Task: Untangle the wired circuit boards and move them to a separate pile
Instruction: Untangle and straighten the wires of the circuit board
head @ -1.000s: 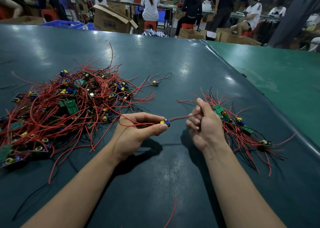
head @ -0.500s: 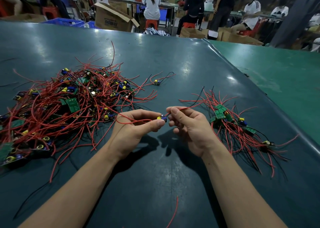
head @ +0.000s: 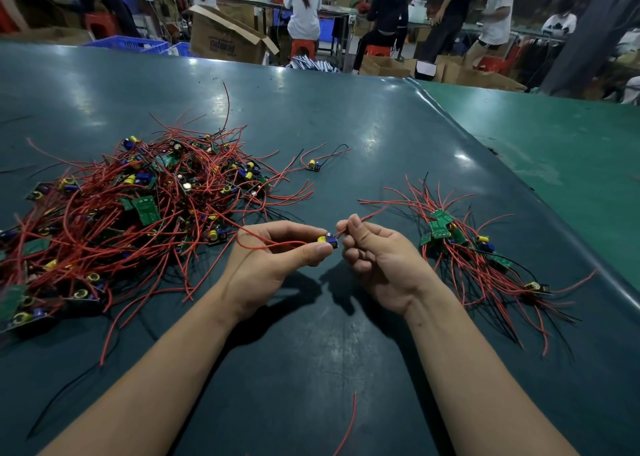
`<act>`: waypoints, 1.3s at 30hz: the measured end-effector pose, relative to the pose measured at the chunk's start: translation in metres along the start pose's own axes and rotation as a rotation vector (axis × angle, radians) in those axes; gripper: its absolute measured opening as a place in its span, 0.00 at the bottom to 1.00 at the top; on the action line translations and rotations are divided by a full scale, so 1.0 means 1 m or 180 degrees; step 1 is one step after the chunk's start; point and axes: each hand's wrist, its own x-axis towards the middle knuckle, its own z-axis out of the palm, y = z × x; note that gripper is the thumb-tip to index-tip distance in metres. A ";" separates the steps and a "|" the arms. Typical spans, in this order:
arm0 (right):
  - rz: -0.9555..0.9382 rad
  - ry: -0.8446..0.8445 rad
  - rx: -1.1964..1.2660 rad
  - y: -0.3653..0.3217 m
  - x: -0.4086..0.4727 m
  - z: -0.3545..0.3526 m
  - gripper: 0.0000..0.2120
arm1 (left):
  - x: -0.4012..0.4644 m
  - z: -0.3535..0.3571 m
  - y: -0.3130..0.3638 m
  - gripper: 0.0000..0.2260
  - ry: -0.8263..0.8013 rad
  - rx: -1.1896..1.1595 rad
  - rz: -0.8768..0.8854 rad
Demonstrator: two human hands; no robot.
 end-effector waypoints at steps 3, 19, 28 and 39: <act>-0.0105 0.0247 0.0063 0.000 0.001 -0.002 0.09 | 0.003 0.000 -0.002 0.09 0.0079 0.0086 0.0013; -0.1566 0.2101 -0.0109 -0.007 0.012 -0.018 0.14 | 0.007 -0.004 -0.006 0.09 0.0344 -0.0521 0.0256; -0.1162 0.1269 -0.2860 0.014 0.010 -0.006 0.14 | 0.015 -0.019 0.005 0.12 0.0866 -0.1999 0.0083; -0.0417 -0.0134 -0.0914 0.009 -0.009 0.014 0.10 | 0.003 -0.001 -0.008 0.11 -0.0114 -0.0180 -0.0315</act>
